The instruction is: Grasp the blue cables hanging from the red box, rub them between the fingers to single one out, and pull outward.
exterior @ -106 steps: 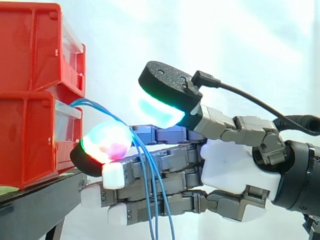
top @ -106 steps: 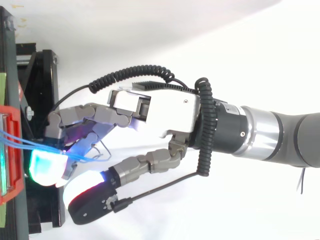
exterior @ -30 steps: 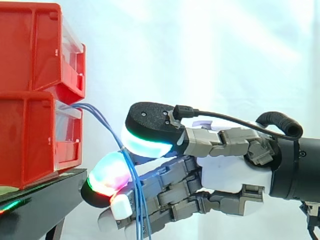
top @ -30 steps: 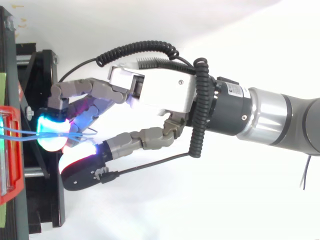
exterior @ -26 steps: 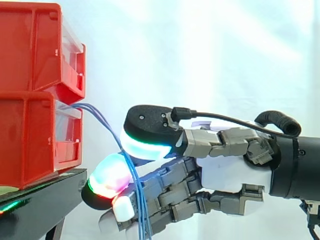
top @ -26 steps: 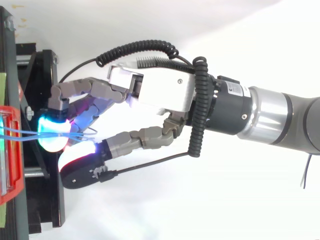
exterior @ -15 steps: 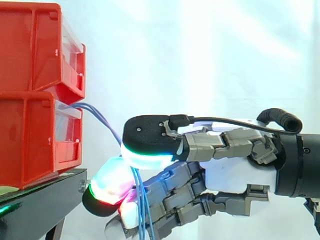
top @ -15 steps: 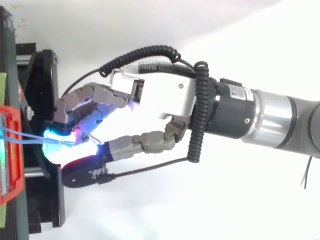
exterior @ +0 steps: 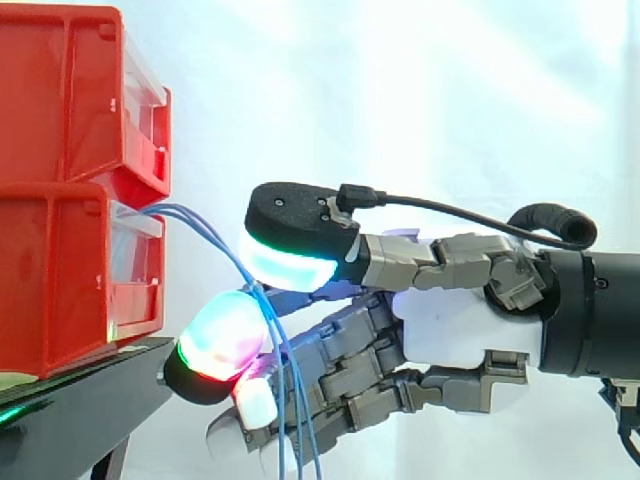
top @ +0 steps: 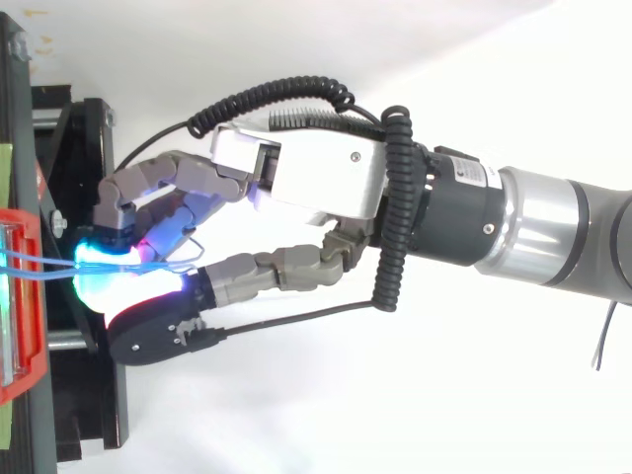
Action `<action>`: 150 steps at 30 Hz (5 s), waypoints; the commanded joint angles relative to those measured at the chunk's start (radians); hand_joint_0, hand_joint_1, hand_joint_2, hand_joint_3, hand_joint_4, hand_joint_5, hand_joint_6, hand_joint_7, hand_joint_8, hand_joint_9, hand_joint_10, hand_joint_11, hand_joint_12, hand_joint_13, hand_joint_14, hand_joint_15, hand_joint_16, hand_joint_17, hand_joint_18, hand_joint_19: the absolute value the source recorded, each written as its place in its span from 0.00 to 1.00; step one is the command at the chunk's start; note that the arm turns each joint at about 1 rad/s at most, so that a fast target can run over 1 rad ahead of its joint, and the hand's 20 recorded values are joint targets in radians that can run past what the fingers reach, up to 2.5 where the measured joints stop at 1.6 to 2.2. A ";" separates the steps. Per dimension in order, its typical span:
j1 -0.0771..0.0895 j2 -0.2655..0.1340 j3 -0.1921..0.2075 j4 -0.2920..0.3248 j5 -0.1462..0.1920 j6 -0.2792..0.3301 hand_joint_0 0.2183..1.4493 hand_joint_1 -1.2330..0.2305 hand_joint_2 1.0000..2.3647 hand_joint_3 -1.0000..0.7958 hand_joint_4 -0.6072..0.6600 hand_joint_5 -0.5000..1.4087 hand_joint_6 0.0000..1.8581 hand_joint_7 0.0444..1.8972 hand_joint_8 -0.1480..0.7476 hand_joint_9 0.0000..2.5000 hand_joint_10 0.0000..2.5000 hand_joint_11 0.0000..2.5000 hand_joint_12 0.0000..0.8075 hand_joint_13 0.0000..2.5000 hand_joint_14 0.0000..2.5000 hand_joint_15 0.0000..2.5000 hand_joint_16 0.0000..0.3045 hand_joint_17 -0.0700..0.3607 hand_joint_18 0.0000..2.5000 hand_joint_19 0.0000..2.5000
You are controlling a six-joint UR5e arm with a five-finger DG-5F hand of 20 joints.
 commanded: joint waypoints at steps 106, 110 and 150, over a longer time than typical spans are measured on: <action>-0.021 0.068 0.069 -0.243 -0.011 -0.003 0.26 0.35 0.00 0.33 0.60 0.18 0.46 0.43 0.51 0.40 0.01 0.24 0.44 0.31 0.01 0.15 0.18 0.45 0.30 0.19; -0.021 0.066 0.069 -0.243 -0.012 -0.003 0.26 0.37 0.00 0.32 0.60 0.19 0.45 0.45 0.52 0.41 0.01 0.25 0.45 0.32 0.01 0.15 0.18 0.45 0.30 0.19; -0.021 0.066 0.087 -0.243 -0.009 -0.003 0.32 0.28 0.01 0.51 0.55 0.20 0.48 0.52 0.55 0.45 0.01 0.26 0.49 0.35 0.01 0.15 0.19 0.46 0.34 0.18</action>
